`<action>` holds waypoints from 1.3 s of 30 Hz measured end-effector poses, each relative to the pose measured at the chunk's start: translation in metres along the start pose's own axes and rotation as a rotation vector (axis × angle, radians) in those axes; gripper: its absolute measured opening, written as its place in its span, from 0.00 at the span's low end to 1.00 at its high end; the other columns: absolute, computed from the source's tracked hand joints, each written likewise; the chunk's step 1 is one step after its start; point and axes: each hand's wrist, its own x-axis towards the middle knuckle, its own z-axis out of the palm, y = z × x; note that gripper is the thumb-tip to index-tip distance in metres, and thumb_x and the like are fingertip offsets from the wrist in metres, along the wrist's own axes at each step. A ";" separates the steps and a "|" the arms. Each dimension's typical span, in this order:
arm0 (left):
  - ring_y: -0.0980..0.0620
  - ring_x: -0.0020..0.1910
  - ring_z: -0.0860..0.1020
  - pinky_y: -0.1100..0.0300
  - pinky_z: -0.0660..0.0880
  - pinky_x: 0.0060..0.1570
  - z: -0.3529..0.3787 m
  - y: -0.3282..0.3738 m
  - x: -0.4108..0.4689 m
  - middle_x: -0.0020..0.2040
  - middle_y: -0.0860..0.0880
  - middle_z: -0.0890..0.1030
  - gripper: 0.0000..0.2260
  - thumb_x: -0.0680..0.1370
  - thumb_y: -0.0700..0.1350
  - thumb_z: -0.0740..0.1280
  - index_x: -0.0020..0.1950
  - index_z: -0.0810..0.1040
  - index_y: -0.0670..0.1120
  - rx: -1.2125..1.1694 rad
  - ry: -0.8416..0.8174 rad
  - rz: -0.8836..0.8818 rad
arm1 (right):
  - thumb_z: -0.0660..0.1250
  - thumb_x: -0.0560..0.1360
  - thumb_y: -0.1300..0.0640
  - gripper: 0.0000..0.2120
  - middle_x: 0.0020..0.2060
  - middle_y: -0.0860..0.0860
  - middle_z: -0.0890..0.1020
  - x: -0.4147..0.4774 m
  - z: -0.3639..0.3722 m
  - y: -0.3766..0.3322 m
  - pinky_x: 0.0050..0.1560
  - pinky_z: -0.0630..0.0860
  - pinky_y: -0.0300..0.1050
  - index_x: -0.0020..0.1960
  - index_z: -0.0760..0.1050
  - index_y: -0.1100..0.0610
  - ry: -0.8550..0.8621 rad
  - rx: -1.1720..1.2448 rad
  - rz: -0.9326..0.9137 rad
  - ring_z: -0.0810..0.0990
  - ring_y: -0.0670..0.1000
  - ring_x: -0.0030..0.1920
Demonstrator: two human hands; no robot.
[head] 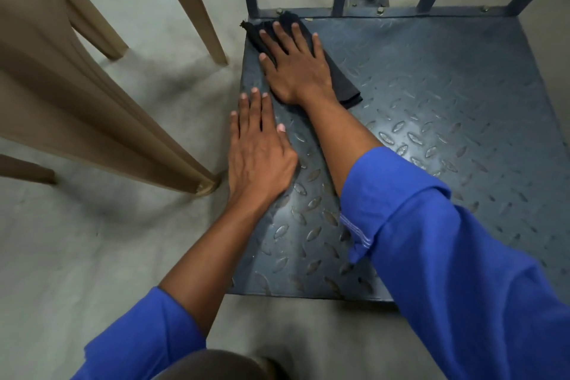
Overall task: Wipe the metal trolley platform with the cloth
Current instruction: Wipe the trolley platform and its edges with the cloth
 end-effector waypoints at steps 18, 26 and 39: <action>0.48 0.85 0.41 0.50 0.40 0.83 -0.005 0.004 -0.011 0.86 0.44 0.44 0.33 0.86 0.61 0.42 0.86 0.45 0.43 0.053 -0.104 0.118 | 0.36 0.85 0.37 0.29 0.84 0.43 0.45 -0.225 0.009 0.066 0.82 0.39 0.61 0.84 0.46 0.42 0.193 0.081 0.349 0.39 0.49 0.84; 0.48 0.85 0.40 0.49 0.39 0.83 -0.001 0.011 -0.029 0.86 0.44 0.43 0.32 0.87 0.58 0.42 0.86 0.45 0.42 0.045 -0.159 0.264 | 0.38 0.86 0.37 0.28 0.84 0.44 0.49 -0.249 0.006 0.099 0.82 0.39 0.62 0.84 0.49 0.41 0.193 0.055 0.383 0.41 0.49 0.84; 0.41 0.83 0.33 0.47 0.34 0.81 -0.007 0.071 0.019 0.84 0.39 0.34 0.38 0.86 0.64 0.44 0.84 0.36 0.39 0.203 -0.494 0.308 | 0.40 0.85 0.36 0.32 0.85 0.50 0.46 -0.287 0.014 0.103 0.82 0.39 0.61 0.85 0.46 0.49 0.267 0.035 0.529 0.39 0.52 0.84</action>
